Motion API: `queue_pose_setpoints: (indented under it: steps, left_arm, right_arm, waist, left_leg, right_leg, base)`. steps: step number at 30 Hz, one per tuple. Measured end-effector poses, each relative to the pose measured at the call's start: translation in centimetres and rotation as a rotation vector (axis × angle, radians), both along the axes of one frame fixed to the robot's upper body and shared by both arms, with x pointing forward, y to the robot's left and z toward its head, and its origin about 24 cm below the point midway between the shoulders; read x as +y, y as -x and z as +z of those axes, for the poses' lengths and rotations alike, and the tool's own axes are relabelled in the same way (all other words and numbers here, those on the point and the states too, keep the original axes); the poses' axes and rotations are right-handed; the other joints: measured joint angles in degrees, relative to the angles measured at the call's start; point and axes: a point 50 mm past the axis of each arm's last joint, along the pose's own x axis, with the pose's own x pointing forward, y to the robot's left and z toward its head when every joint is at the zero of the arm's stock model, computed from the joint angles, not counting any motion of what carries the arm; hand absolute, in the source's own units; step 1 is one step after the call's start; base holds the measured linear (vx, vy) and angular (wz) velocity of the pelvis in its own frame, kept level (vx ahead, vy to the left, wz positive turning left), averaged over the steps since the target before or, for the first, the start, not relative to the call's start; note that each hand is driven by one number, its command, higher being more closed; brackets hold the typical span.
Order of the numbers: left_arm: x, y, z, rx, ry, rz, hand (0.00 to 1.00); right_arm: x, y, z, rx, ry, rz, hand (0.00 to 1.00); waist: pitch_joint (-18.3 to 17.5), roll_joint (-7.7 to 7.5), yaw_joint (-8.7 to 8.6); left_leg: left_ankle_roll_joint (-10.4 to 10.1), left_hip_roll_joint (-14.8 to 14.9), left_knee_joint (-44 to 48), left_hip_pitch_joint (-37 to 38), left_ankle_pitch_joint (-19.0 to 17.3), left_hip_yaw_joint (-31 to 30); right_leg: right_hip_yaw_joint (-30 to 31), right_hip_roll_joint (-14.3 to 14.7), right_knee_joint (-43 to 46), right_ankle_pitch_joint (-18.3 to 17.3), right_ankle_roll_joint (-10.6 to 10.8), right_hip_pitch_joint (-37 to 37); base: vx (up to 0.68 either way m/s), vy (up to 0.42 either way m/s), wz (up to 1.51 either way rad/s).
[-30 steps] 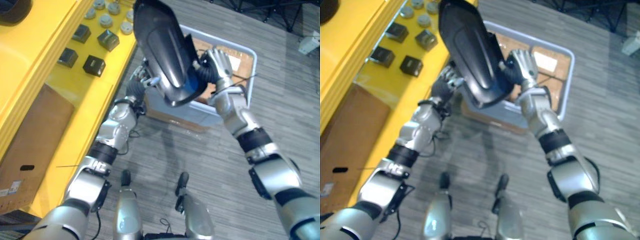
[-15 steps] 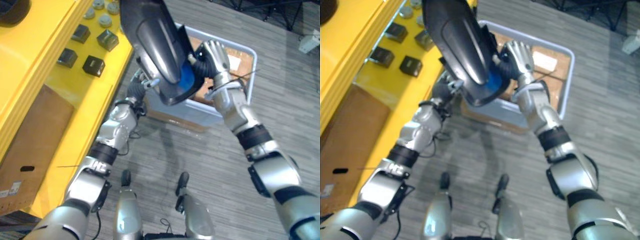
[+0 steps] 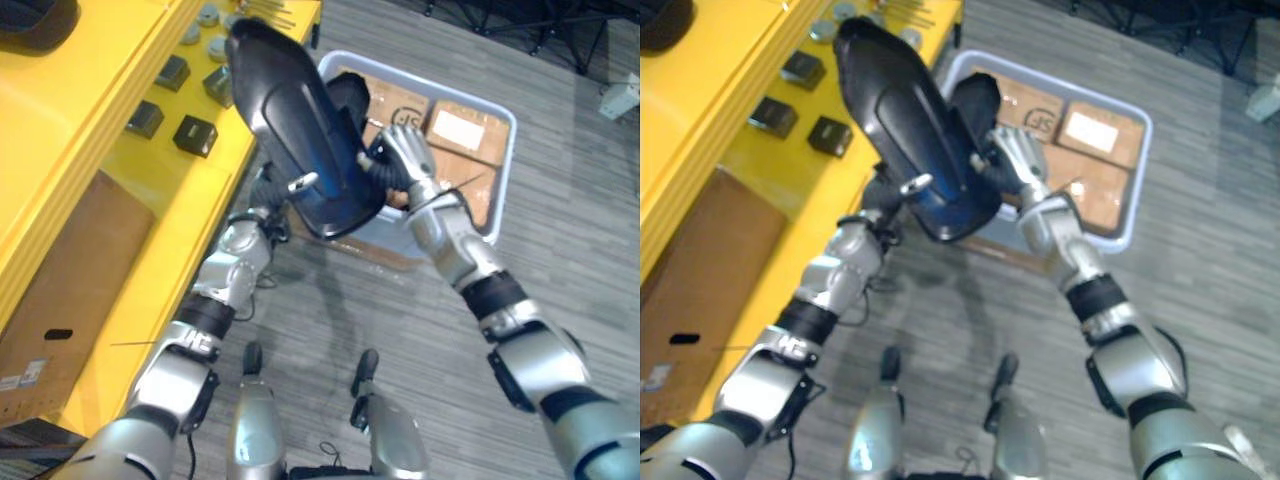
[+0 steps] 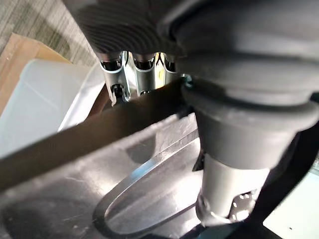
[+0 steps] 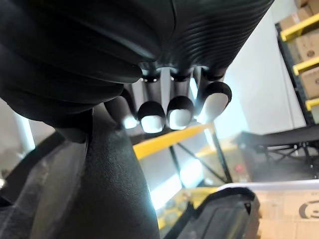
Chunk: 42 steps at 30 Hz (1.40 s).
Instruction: Walk over and take plastic housings, then place them on the shelf
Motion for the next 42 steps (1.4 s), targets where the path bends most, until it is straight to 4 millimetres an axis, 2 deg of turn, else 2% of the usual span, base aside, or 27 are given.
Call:
queue_pose_setpoints:
  steps: [5,12,20,24,25,29,36,41,42]
  left_arm:
    - [0.2,0.1,-0.5,0.007,0.004,0.006,1.00]
    - [0.3,0.2,-0.5,-0.008,0.021,0.004,1.00]
    - [0.2,0.5,0.5,-0.068,0.023,-0.002,1.00]
    - [0.4,1.2,0.1,-0.075,0.040,-0.004,1.00]
    - [0.5,1.4,0.1,-0.078,0.046,-0.002,1.00]
    - [0.6,2.0,-0.8,-0.064,0.066,-0.002,1.00]
    - [0.4,2.8,-0.5,-0.097,0.057,-0.005,1.00]
    - [0.2,3.0,0.3,-0.152,-0.020,0.015,1.00]
    - [0.2,3.3,0.8,-0.185,-0.051,0.037,1.00]
  right_arm:
    - [0.1,0.8,-1.3,0.005,-0.019,0.027,1.00]
    - [0.3,1.5,-1.7,-0.024,-0.047,0.057,1.00]
    - [0.6,2.8,-2.6,-0.043,-0.093,0.091,1.00]
    - [0.8,3.3,-2.9,-0.056,-0.119,0.102,1.00]
    - [0.8,3.4,-2.9,-0.057,-0.126,0.104,0.00]
    - [1.1,3.9,-3.6,-0.043,-0.187,0.128,0.00]
    - [1.0,4.5,-3.9,-0.007,-0.300,0.151,0.00]
    - [0.6,4.7,-4.2,0.041,-0.392,0.157,0.00]
    - [0.4,4.9,-4.3,0.086,-0.470,0.177,0.00]
  waist:
    - [0.0,0.00,-0.04]
    - [0.0,0.08,-0.23]
    - [-0.1,0.14,-0.31]
    - [-2.1,1.05,-0.77]
    - [-2.4,1.50,-0.90]
    - [-6.3,2.46,-1.07]
    - [-11.7,2.53,-1.21]
    - [-12.9,2.53,-1.62]
    - [-13.3,2.54,-1.73]
  left_leg:
    - [0.0,0.0,0.0,0.0,0.0,0.1]
    - [0.0,0.0,-0.4,1.1,0.0,0.2]
    - [0.1,-0.2,-1.6,2.4,-0.1,0.3]
    - [0.1,-0.4,-2.8,3.4,-0.1,0.3]
    - [0.1,-0.5,-3.1,4.2,-0.1,0.2]
    - [0.1,-0.5,-4.7,6.0,-0.1,0.4]
    - [0.1,-0.2,-6.4,9.9,-0.2,2.3]
    - [-0.1,-0.1,-7.6,11.2,0.1,2.9]
    - [-0.1,-0.1,-8.2,11.9,0.3,3.1]
  right_leg:
    - [0.1,0.1,-0.5,0.3,0.0,0.1]
    - [0.0,0.2,-1.7,0.5,0.1,1.6]
    - [-0.2,0.3,-3.4,0.9,0.3,3.2]
    - [-0.6,0.3,-5.3,1.3,0.5,4.6]
    - [-1.3,0.3,-6.2,1.4,0.7,5.9]
    - [-1.5,0.3,-6.6,1.1,0.8,7.2]
    - [-0.3,0.4,-7.1,0.2,0.7,9.0]
    - [-0.1,0.5,-7.1,-0.1,0.4,9.4]
    - [0.0,0.5,-7.1,-0.1,0.4,9.6]
  base:
    - [0.00,0.000,0.00]
    - [0.00,0.000,0.00]
    - [0.01,0.002,0.01]
    - [0.05,0.004,0.04]
    - [0.05,0.002,0.09]
    - [0.05,0.003,0.02]
    - [-0.01,0.002,-0.11]
    - [-0.01,0.001,-0.07]
    - [0.00,0.000,0.00]
